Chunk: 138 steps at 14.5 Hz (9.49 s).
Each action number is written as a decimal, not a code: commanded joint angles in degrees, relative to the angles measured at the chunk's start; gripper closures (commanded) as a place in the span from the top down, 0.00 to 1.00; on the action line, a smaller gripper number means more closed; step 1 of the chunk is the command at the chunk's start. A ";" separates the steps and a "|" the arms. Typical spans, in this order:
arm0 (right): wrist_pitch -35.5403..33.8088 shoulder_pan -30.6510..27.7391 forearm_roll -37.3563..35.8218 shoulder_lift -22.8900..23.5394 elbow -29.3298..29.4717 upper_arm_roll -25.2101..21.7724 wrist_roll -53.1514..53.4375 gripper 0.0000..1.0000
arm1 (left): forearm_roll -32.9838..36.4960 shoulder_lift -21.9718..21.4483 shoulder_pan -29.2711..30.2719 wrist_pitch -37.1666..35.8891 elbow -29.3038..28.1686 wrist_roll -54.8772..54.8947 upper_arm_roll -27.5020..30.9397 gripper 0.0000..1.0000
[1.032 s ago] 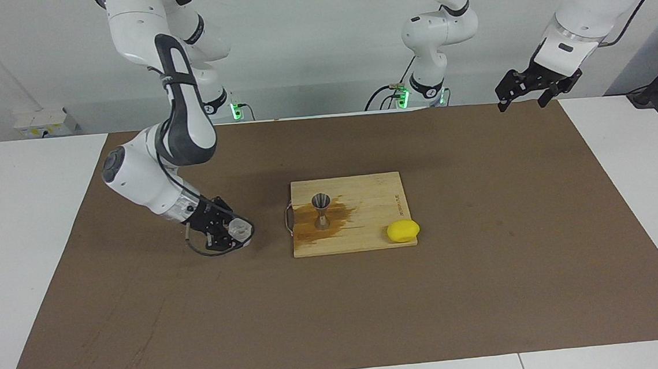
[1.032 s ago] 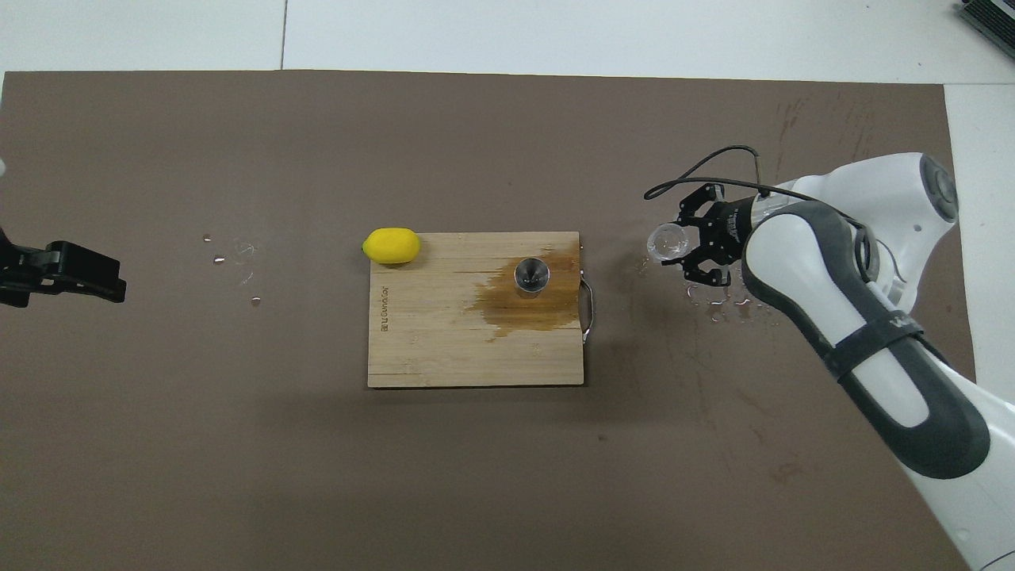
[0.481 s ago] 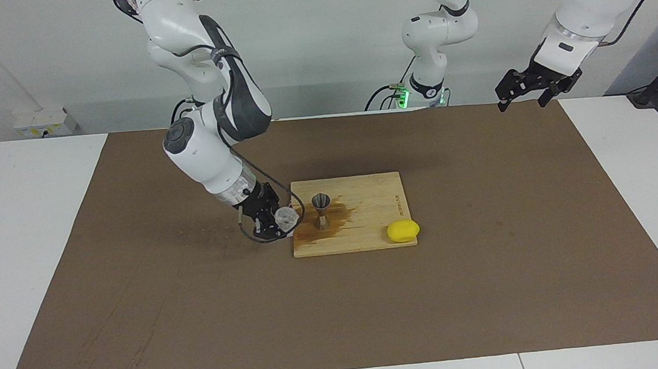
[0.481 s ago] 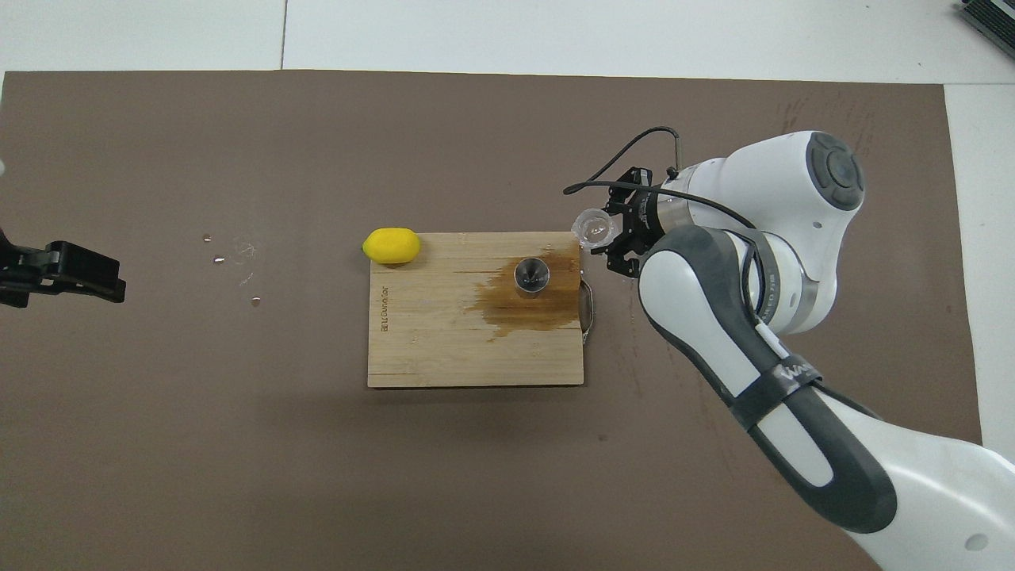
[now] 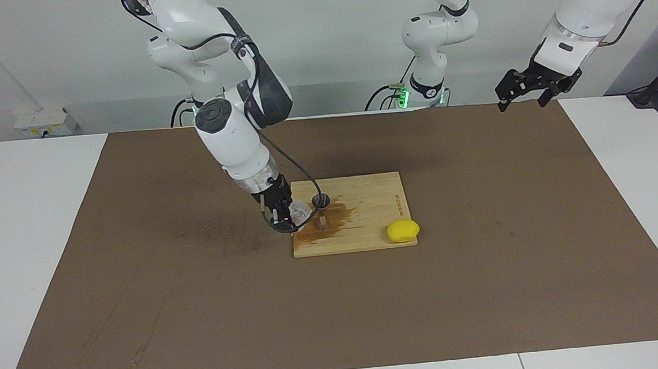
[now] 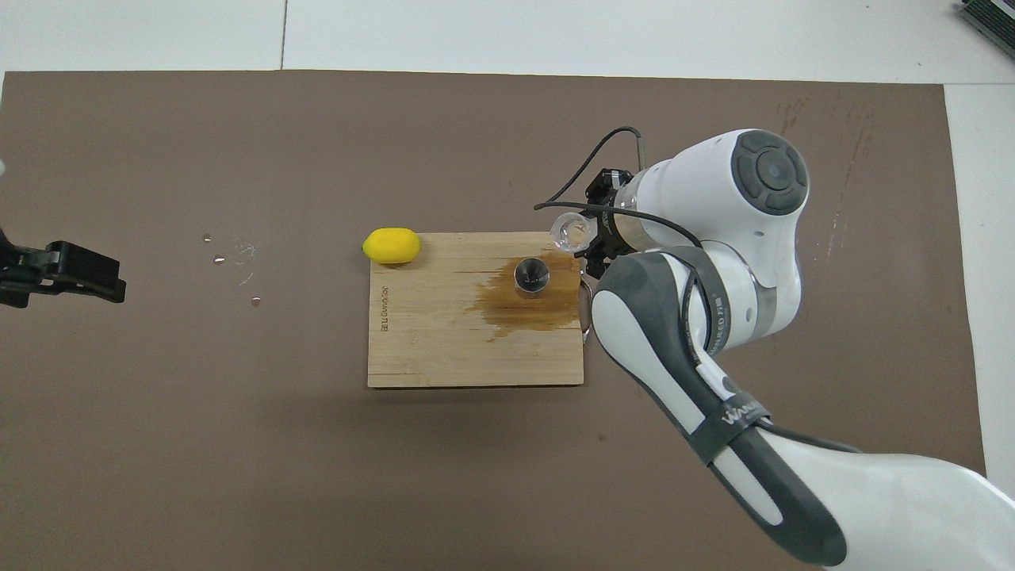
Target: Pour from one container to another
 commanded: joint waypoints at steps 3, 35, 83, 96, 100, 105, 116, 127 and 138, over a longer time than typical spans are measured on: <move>-1.87 3.42 -9.27 0.42 2.01 -0.36 5.17 0.00 | -0.37 -1.10 -0.20 -0.68 -0.87 -0.62 0.26 1.00; -8.46 9.76 -29.17 -2.74 1.14 0.43 8.44 0.00 | -0.37 -1.10 -0.29 1.78 -1.31 -0.53 0.26 1.00; -2.84 -28.74 38.17 -3.01 -21.63 0.25 -47.37 0.00 | -0.46 -1.10 -0.38 1.78 -1.31 -0.53 0.26 1.00; -1.70 -28.39 39.31 -2.48 -24.79 -0.01 -52.47 0.98 | -0.46 -1.10 -0.38 1.78 -1.31 -0.53 0.26 1.00; -1.96 -29.00 36.60 -5.19 -26.10 -0.27 -52.83 1.00 | -0.46 -1.10 -0.38 1.78 -1.31 -0.53 0.26 1.00; -2.13 -32.42 32.20 -8.71 -26.11 -0.36 -53.10 1.00 | -0.46 -1.10 -0.29 1.78 -1.31 -0.53 0.26 1.00; -9.69 -27.88 3.83 -17.41 -24.35 0.25 -61.88 1.00 | -0.37 -1.10 -0.38 1.78 -1.31 -0.53 0.26 1.00; -10.13 -18.63 -12.28 -21.37 -21.56 0.52 -87.00 1.00 | -0.37 -1.10 -0.29 1.78 -1.31 -0.53 0.26 1.00; -35.77 -20.65 -12.10 -19.09 6.13 -0.19 -95.20 1.00 | -0.46 -1.10 -0.29 1.78 -1.31 -0.53 0.26 1.00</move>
